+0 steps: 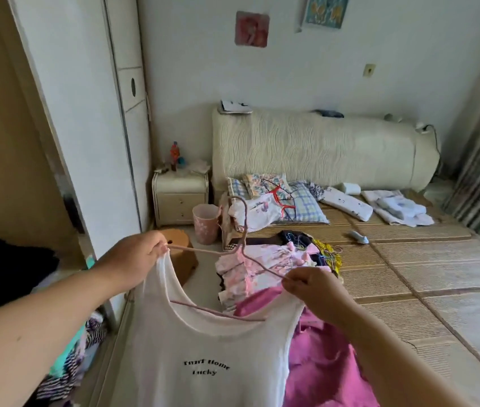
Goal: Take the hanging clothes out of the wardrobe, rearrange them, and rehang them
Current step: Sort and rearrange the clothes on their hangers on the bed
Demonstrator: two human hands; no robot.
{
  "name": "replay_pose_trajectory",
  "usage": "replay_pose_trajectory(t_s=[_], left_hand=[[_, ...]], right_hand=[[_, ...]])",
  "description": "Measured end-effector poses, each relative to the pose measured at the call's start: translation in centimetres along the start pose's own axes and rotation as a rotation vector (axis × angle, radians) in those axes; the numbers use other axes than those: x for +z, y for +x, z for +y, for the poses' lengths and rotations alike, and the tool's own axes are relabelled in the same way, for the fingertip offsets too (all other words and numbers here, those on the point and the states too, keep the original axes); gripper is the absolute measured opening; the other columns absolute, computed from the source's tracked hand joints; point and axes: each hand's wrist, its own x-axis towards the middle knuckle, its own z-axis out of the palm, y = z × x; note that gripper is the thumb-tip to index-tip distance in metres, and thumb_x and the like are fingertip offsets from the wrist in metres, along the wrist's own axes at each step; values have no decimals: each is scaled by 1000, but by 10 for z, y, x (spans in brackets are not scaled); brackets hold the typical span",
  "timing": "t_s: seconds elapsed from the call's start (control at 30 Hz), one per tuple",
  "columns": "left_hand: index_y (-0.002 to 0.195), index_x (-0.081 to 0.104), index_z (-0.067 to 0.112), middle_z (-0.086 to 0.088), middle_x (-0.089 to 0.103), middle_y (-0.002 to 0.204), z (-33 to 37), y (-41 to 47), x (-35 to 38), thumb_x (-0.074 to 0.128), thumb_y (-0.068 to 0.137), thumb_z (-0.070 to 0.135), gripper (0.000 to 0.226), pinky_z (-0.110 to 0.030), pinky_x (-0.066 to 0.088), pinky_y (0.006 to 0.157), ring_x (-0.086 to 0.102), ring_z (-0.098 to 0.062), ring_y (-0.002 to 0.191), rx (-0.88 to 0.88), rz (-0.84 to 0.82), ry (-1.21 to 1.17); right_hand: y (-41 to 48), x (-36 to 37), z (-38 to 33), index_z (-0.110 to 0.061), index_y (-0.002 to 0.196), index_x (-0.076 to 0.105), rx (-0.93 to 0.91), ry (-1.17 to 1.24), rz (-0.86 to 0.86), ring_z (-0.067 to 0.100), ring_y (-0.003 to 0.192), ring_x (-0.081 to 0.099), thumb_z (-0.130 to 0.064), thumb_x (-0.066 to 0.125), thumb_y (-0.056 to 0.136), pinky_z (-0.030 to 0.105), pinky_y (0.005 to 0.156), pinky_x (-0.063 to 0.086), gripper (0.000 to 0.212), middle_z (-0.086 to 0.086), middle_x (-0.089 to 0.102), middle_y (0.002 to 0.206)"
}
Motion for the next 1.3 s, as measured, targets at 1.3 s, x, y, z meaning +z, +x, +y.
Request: replay_pose_trajectory(t_s=[1.3], left_hand=[[84,59,19,0,59,80,-53,878,188,46,97,31,21,-32,36,64,55,-22,79,447,-246,112]], right_hand=[[703,-4,167,-32,83,72,526,156,300,-8,60,50,-31,64,87,8,49,35,9,-27,56,60]])
